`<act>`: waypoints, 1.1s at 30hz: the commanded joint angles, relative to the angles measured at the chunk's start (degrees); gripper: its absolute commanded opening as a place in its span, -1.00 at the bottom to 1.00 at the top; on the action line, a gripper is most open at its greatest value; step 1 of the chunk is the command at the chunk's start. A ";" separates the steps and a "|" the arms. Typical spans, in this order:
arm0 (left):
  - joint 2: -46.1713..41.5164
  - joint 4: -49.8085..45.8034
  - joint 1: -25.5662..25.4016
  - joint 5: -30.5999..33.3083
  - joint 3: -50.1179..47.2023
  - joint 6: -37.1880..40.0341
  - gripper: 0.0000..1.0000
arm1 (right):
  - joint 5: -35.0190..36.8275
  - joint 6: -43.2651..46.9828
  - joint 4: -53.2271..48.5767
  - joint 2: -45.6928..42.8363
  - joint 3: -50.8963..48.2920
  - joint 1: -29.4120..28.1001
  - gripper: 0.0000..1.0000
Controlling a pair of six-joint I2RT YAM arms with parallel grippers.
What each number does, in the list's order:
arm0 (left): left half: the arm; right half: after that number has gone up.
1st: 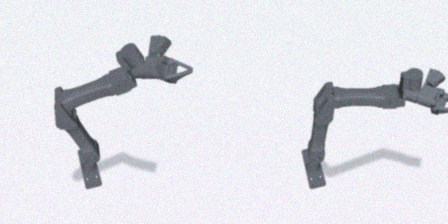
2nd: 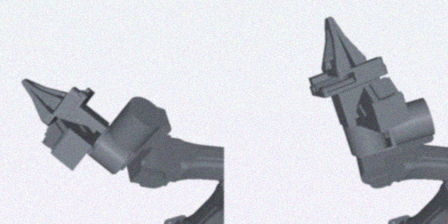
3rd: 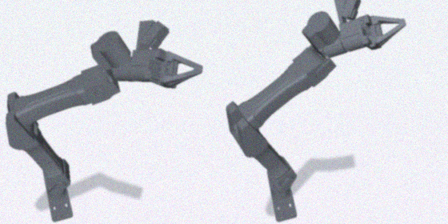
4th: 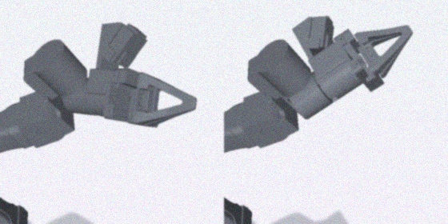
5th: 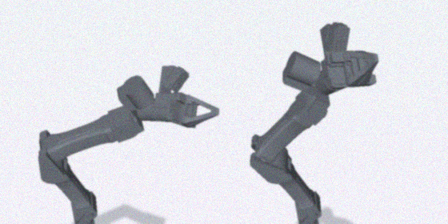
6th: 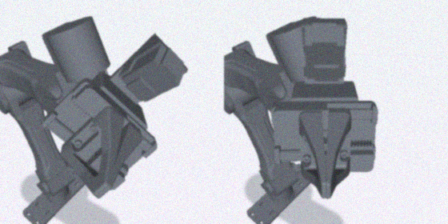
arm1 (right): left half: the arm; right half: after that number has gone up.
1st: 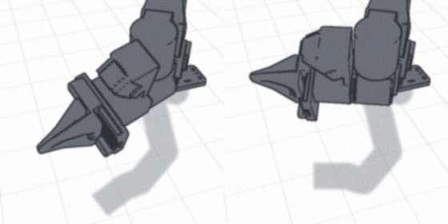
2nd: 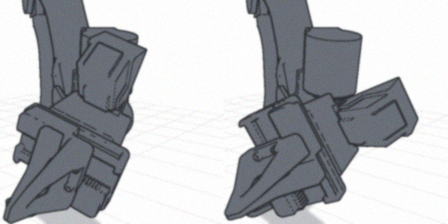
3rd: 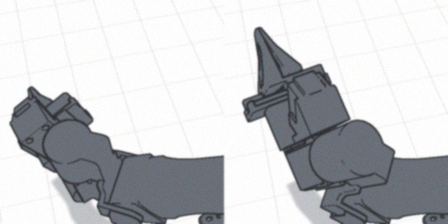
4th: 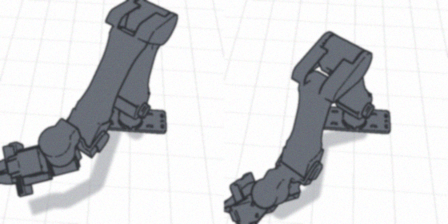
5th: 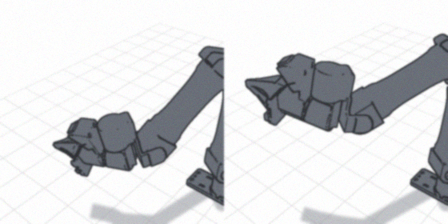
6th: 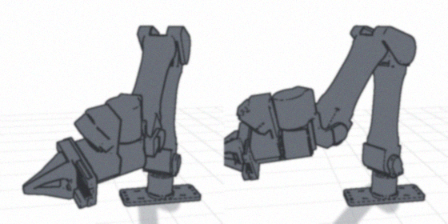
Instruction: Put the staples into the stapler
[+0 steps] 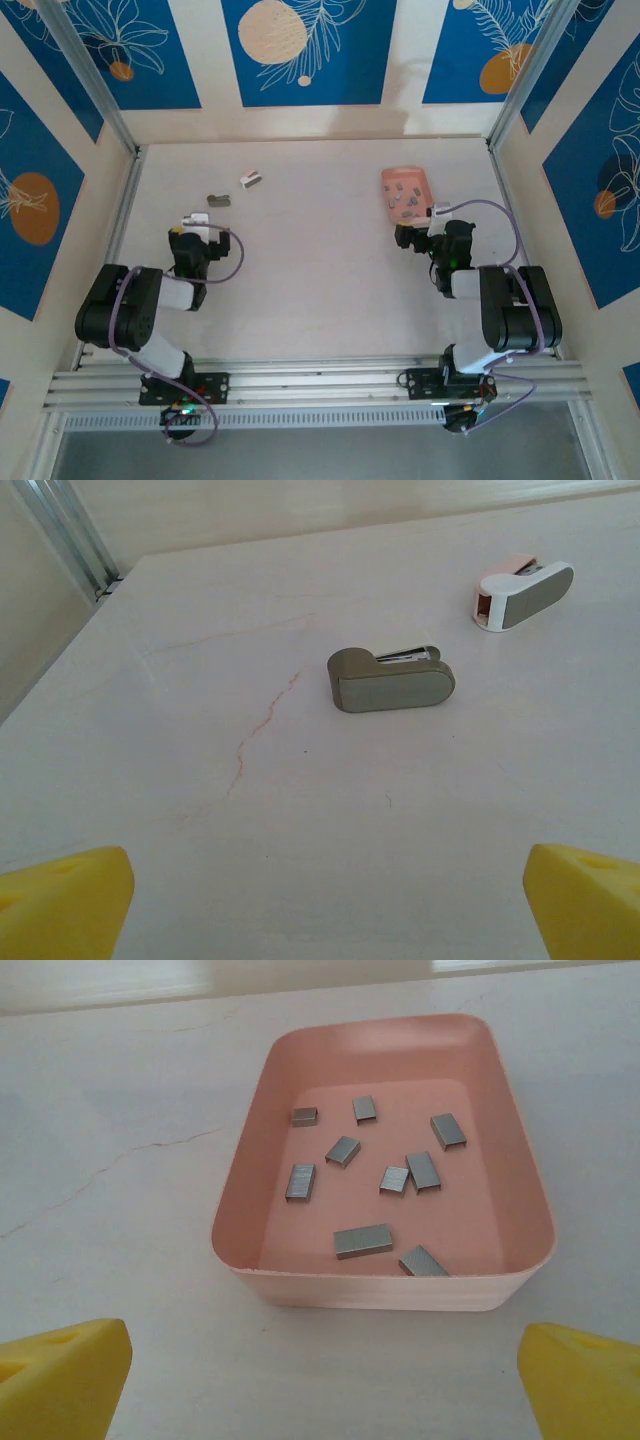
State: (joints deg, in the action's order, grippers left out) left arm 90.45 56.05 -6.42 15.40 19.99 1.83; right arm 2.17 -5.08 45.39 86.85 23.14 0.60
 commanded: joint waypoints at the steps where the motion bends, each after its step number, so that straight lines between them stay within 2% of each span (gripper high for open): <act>1: -0.72 0.22 0.34 -0.93 0.29 -0.42 1.00 | 0.73 -0.46 -0.03 0.34 1.03 -0.25 0.98; 33: -0.63 -0.41 0.45 -1.29 0.65 -0.60 0.99 | 0.57 -0.50 -0.04 0.34 1.17 -0.15 0.98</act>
State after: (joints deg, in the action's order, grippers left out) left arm 90.45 56.03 -6.42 15.20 19.99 1.80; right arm 2.17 -5.08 45.39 86.85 23.14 0.60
